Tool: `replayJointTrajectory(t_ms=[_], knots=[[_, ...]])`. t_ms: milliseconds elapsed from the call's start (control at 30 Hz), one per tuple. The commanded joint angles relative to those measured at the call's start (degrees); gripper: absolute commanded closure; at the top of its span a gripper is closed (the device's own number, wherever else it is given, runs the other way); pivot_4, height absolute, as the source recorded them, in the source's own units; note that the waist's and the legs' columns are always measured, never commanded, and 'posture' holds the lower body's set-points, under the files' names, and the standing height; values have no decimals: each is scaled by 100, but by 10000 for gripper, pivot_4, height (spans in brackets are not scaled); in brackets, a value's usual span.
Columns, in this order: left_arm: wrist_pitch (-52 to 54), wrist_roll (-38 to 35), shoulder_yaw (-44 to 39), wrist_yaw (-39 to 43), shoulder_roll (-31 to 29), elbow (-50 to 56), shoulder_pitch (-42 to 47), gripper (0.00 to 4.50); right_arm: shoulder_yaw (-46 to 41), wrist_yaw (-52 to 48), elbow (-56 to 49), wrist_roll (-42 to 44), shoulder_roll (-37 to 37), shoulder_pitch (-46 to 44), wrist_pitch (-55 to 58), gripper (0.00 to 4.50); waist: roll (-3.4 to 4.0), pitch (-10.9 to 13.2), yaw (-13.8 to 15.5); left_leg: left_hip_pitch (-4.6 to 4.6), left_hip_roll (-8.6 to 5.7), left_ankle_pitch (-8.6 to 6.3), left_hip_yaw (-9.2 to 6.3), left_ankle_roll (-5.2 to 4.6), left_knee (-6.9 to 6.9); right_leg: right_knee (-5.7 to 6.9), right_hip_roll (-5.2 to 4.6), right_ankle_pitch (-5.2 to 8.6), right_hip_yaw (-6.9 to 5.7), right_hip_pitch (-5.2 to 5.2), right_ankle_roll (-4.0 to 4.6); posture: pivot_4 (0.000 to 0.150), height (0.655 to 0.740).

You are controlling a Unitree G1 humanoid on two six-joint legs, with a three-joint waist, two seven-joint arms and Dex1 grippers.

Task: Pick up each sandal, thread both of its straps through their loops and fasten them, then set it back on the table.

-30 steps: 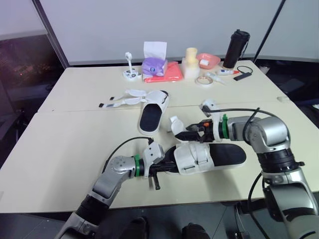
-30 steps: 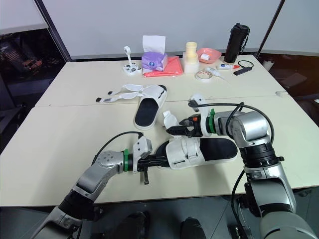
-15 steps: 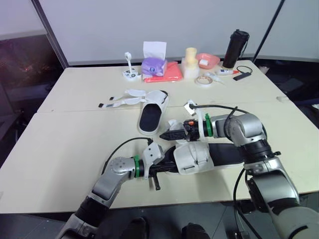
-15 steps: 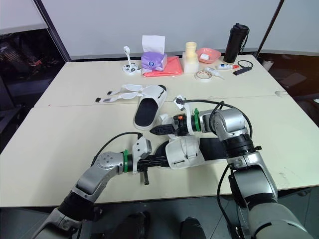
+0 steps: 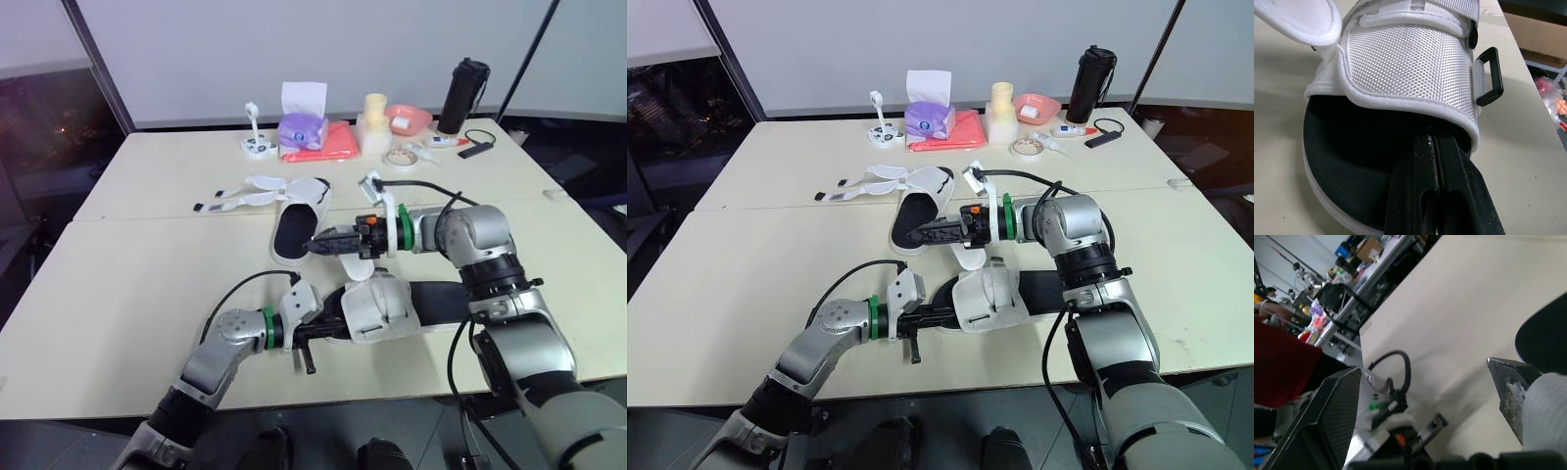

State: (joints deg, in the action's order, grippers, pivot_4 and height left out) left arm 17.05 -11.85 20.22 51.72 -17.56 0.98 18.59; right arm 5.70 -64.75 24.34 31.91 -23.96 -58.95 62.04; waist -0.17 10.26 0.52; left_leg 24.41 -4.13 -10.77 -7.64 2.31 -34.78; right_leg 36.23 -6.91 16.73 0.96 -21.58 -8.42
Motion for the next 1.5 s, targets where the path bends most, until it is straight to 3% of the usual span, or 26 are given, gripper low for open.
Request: replayJointTrajectory(t_ms=[33, 333, 433, 667, 867, 1033, 1167, 1267, 1467, 1500], knots=[[190, 158, 120, -79, -26, -227, -97, 45000, -237, 71, -139, 146, 45, -206, 31, 710, 0, 0, -1, 0, 0, 0, 0, 0, 0, 0, 0, 0, 0, 0, 0, 1500, 7400], [186, 155, 135, -59, 5, -267, -54, 45000, -373, 243, -238, 212, 115, -398, 131, 710, 2, 0, 1, 0, 0, 0, 0, 0, 0, 1, 0, -1, 2, -2, 1, 1500, 7400], [174, 158, 144, -43, 5, -271, -53, 45000, -389, 253, -251, 228, 93, -463, 133, 9076, 2, 0, 5, 0, 0, 1, 0, 1, 0, 2, 0, -1, 2, -3, 1, 1500, 7400], [181, 151, 149, -44, 17, -264, -64, 45000, -365, 358, -499, 216, -9, -342, 214, 44567, 2, 0, 7, 0, 0, 1, 1, 1, -1, 2, 0, -1, 2, -5, 1, 1500, 7400], [184, 154, 156, -47, 35, -269, -63, 45000, -496, 651, -1789, 587, -158, 341, 792, 44567, 1, 0, 19, 1, -1, 1, -3, 1, -1, 2, -1, -1, 2, -3, 1, 1500, 7400], [190, 146, 147, -37, 40, -280, -78, 45000, -830, 1033, -3979, 1357, -546, 1449, 1609, 44567, 1, 0, 41, 5, 0, 0, -10, 1, -1, 1, -2, 0, 0, -6, 1, 1500, 7400], [196, 140, 132, -18, 41, -322, -53, 45000, -973, 1368, -5056, 1765, -742, 2309, 1865, 44567, 0, -1, 21, 5, 0, 0, -5, 0, -1, -2, -5, 1, 0, 0, 1, 1500, 7400], [179, 150, 140, 23, 30, -362, -24, 45000, -1185, 1689, -5382, 2060, -617, 2829, 2078, 44567, 0, -1, 22, 4, 2, 1, -3, -1, -4, -2, -5, 2, 0, 2, 4, 1500, 7400], [136, 169, 152, 96, 16, -453, 44, 45000, -1038, 2197, -5319, 1861, -528, 3466, 1681, 44567, 0, -1, 27, 5, 2, 1, -3, -1, -3, -3, -5, 3, 0, 2, 5, 1500, 7400], [129, 170, 153, 110, 9, -465, 55, 45000, -1025, 2238, -5306, 1865, -539, 3519, 1636, 42021, 0, -1, 24, 5, 2, 1, -3, -1, -3, -4, -5, 3, 1, 2, 5, 1500, 7400]])
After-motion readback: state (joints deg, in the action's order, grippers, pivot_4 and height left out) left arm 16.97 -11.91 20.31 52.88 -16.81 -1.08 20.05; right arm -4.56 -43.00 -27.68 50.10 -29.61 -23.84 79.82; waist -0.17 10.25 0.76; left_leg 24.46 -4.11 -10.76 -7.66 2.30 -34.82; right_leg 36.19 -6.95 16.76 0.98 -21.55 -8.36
